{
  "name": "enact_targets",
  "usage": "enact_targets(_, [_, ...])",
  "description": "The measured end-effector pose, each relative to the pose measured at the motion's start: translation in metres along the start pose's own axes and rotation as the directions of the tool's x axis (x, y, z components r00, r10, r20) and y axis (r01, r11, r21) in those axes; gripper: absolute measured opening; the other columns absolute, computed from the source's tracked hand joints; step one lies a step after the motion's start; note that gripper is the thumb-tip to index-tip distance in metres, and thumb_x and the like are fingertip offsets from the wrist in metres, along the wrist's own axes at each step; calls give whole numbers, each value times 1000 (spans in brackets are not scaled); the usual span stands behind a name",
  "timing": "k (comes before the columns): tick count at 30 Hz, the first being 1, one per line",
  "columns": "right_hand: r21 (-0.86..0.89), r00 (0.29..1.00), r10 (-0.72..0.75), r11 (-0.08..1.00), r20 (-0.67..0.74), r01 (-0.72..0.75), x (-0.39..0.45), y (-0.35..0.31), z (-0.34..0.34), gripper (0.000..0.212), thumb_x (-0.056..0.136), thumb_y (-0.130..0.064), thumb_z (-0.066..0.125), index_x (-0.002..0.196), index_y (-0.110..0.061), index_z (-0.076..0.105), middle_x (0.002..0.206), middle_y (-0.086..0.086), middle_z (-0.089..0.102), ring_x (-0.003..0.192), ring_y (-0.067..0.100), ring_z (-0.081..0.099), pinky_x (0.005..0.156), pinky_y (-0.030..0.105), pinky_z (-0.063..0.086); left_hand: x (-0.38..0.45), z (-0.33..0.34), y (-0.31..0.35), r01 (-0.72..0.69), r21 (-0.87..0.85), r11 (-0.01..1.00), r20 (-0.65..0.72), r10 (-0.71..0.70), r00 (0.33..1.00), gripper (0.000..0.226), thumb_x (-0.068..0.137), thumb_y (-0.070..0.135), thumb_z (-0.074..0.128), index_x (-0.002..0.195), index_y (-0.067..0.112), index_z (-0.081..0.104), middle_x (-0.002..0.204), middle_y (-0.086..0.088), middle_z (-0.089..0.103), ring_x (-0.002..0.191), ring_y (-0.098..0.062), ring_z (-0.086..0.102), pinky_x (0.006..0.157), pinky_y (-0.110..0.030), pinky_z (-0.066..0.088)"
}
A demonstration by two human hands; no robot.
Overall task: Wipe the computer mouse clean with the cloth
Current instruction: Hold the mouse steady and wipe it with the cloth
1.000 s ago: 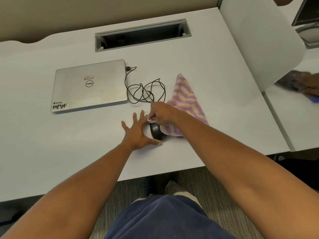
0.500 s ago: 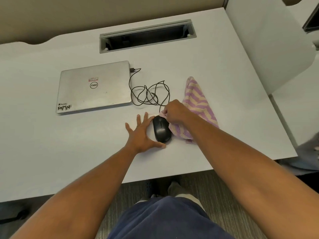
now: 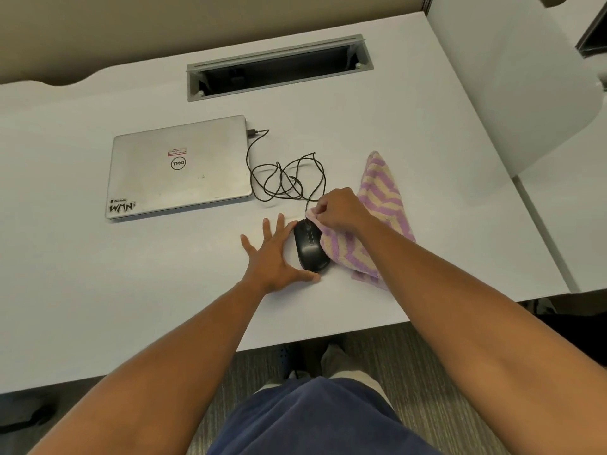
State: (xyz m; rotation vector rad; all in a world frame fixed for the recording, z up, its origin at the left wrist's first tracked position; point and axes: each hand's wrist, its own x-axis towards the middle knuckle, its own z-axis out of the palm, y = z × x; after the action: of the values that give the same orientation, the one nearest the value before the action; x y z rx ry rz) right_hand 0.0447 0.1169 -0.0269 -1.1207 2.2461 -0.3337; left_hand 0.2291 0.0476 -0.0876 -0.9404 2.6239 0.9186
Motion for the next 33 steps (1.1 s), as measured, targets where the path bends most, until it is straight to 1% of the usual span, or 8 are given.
enact_targets(4, [94, 996, 56, 994, 72, -63, -4, 9, 0, 17, 84, -11, 65, 98, -9, 75, 112, 5, 71, 107, 20, 62, 98, 32, 49, -1, 0, 0, -3, 0, 1000, -5, 3, 1000, 130, 52, 82, 75, 157, 39, 11, 168, 7, -6, 151, -17, -22, 112, -65, -21])
enact_targets(8, [281, 986, 77, 953, 145, -116, -18, 19, 0, 12, 75, -3, 74, 83, -12, 74, 96, 1, 71, 92, 15, 63, 76, 24, 50, 0, 0, 0, -4, 15, 1000, -4, 4, 1000, 130, 53, 82, 74, 158, 38, 11, 167, 7, -7, 151, -17, -22, 111, -65, -21])
enact_targets(11, [299, 981, 19, 951, 195, -78, -30, 28, 1, 12, 74, -4, 76, 78, -15, 73, 82, -4, 68, 81, 10, 61, 68, 19, 46, 1, 1, -1, -7, 26, 1000, -12, 7, 1000, 129, 54, 82, 73, 158, 37, 11, 168, 6, -7, 151, -18, -22, 112, -65, -21])
enact_targets(19, [246, 960, -58, 969, 274, -12, -45, 39, 10, 12, 74, -6, 79, 84, -12, 77, 77, -7, 70, 72, 3, 62, 67, 14, 45, 0, 1, 0, -2, 42, 999, -1, 2, 1000, 129, 56, 81, 73, 159, 34, 9, 167, 6, -9, 151, -18, -22, 111, -63, -21])
enact_targets(22, [318, 985, -31, 948, 168, -24, -43, 39, 10, 12, 76, -6, 77, 85, -13, 76, 82, -4, 70, 77, 7, 63, 68, 14, 45, 1, 0, -1, -6, 34, 999, 4, 6, 1000, 130, 56, 81, 73, 159, 34, 9, 167, 6, -8, 151, -18, -22, 111, -64, -22])
enact_targets(28, [375, 1000, 14, 927, -1, -13, -27, 34, 13, 21, 79, -9, 73, 99, -12, 75, 101, 1, 73, 94, 13, 66, 86, 24, 51, 1, -1, 1, -5, 40, 999, 11, 5, 1000, 129, 56, 81, 74, 158, 36, 10, 167, 6, -8, 151, -18, -22, 112, -65, -21])
enact_targets(31, [421, 998, -9, 907, 58, -17, -31, 39, 11, 15, 77, -7, 75, 92, -12, 77, 97, 1, 74, 94, 14, 66, 86, 26, 51, 1, 0, 0, -8, 46, 999, 6, 8, 1000, 128, 56, 81, 74, 158, 36, 10, 168, 5, -7, 151, -19, -21, 112, -64, -21])
enact_targets(33, [393, 988, -43, 920, 147, -18, -36, 42, 9, 13, 76, -8, 77, 87, -15, 77, 89, -4, 72, 88, 10, 65, 79, 20, 46, 1, 1, -1, -10, 45, 999, 2, 10, 1000, 129, 56, 81, 73, 158, 36, 10, 168, 5, -7, 151, -19, -21, 111, -64, -21])
